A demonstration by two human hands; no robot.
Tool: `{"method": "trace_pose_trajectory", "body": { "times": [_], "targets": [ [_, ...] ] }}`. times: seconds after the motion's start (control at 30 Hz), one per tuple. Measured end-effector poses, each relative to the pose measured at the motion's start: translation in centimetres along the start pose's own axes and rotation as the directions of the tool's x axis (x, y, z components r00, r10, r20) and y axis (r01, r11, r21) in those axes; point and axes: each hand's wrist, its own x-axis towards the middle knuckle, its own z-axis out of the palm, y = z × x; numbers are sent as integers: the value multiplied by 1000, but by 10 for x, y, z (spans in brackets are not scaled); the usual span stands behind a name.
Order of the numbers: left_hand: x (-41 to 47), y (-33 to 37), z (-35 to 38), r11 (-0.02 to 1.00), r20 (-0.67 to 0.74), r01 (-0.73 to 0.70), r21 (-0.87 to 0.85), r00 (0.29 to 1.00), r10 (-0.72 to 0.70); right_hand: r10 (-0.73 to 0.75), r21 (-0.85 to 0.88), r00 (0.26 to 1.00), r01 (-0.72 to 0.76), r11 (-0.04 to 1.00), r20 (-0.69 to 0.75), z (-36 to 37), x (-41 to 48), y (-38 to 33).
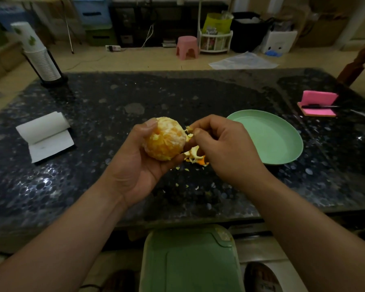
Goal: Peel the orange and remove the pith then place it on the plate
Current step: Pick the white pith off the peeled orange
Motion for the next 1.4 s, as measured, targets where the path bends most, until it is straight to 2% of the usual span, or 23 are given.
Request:
{"method": "trace_pose_trajectory", "body": {
  "times": [0.07, 0.17, 0.3, 0.37, 0.53, 0.63, 0.7, 0.9, 1.17, 1.3, 1.4],
  "targets": [
    [1, 0, 0, 1000, -33, -2, -9, 999, 2, 43, -17, 999, -43, 999, 11, 2, 3, 3],
    [3, 0, -3, 1000, -90, -10, -18, 996, 8, 92, -202, 996, -86, 976, 20, 5, 10, 18],
    [5, 0, -7, 998, -138, -4, -58, 990, -4, 153, -552, 985, -83, 830, 81, 18, 15, 47],
    [5, 0, -6, 999, -145, 9, -52, 989, -16, 140, -613, 984, -44, 789, 109, 24, 17, 51],
    [7, 0, -6, 1000, -174, -5, -19, 985, 1, -5, -537, 999, 24, 843, 36, 18, 18, 30],
    [9, 3, -5, 1000, -182, -20, 13, 983, 22, -35, -336, 995, 63, 940, 90, 4, 12, 12],
    [11, 3, -6, 999, -172, -32, 33, 984, 37, -70, -273, 991, 98, 957, 110, -2, 6, 5],
    [10, -4, -4, 964, -141, -98, 247, 981, 136, -176, -366, 981, 196, 910, 87, 1, -1, 6],
    [5, -6, 1, 913, -123, -116, 392, 976, 177, -220, -436, 971, 238, 868, 91, 0, -3, 6],
    [4, -8, 3, 916, -124, -101, 387, 979, 160, -240, -431, 969, 241, 869, 57, 2, -3, 5],
    [5, -7, 1, 942, -120, -86, 324, 984, 131, -211, -352, 977, 208, 913, 30, 3, -2, 6]
  ]
}}
